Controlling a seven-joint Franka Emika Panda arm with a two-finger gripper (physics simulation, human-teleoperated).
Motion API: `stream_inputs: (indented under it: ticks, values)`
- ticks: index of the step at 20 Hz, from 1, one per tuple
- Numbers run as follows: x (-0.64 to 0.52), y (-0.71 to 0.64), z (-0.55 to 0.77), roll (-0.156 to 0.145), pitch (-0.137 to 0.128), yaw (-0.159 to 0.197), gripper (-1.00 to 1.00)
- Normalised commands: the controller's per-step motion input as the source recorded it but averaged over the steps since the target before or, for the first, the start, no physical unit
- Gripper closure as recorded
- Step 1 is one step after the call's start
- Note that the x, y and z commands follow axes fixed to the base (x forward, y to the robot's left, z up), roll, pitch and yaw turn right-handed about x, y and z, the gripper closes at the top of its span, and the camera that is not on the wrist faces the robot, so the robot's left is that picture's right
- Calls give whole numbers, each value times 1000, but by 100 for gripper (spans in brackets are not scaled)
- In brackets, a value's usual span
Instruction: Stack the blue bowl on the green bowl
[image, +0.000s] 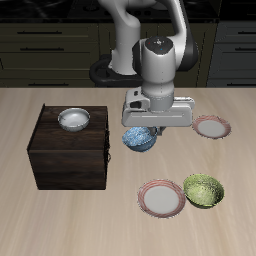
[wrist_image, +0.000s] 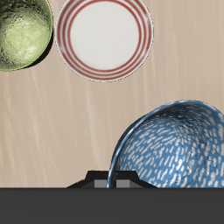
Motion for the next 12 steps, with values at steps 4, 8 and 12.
stream_inputs:
  ticks: [4,8,12]
  values:
    - [170,182,294,-4,-27,-26,100]
    - [156,349,310,-8,-20,-35,100]
    - [62,320,226,19,-39,0,100]
